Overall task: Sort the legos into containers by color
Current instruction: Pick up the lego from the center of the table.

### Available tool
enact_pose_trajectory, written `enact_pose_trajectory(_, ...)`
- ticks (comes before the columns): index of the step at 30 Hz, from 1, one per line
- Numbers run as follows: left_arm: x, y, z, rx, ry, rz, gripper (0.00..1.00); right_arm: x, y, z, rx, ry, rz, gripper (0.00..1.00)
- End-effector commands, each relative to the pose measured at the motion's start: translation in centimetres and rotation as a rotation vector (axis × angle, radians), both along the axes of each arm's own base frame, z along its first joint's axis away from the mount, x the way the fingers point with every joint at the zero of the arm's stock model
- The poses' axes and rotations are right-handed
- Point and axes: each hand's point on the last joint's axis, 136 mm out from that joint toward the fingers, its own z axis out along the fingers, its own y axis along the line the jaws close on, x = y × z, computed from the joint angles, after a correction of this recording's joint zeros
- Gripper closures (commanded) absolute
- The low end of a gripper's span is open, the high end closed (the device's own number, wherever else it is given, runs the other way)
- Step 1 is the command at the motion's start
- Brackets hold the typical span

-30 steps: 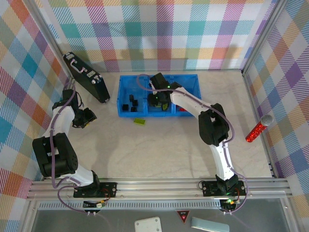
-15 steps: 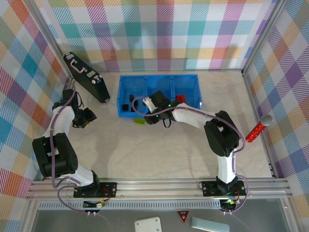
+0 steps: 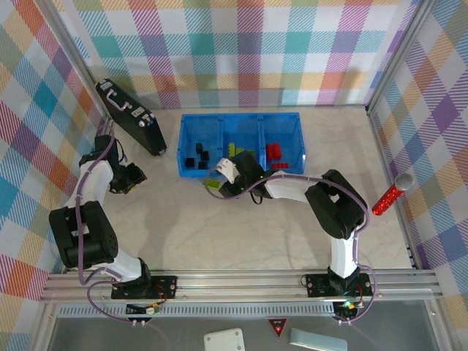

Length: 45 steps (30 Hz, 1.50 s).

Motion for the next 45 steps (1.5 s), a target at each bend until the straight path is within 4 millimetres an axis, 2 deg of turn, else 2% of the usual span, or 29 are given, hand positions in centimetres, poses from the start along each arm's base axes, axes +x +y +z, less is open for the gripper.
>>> enact_pose_trajectory(1, 0.3, 0.4, 0.8, -0.003, -0.029, 0.014, 0.63, -0.3, 0.7, -0.8, -0.053, -0.113, 0.143, 0.45)
enact_pose_trajectory(11, 0.3, 0.5, 0.8, -0.001, -0.026, 0.012, 0.63, 0.1, 1.0, -2.4, -0.142, -0.214, 0.281, 0.33)
enact_pose_trajectory(14, 0.3, 0.5, 0.7, 0.0, -0.024, 0.013, 0.63, 0.7, 1.3, -2.7, -0.151, -0.224, 0.279, 0.28)
enact_pose_trajectory(20, 0.4, 0.5, 0.8, -0.003, -0.026, 0.012, 0.63, 1.5, 1.7, -2.9, -0.141, -0.224, 0.267, 0.25)
enact_pose_trajectory(26, 0.4, 0.5, 0.7, -0.005, -0.026, 0.012, 0.63, 2.2, 1.6, -2.8, -0.111, -0.19, 0.251, 0.25)
enact_pose_trajectory(45, 0.5, 0.6, 0.8, -0.013, -0.028, 0.018, 0.63, 1.7, 3.2, -3.9, -0.127, -0.009, 0.35, 0.38)
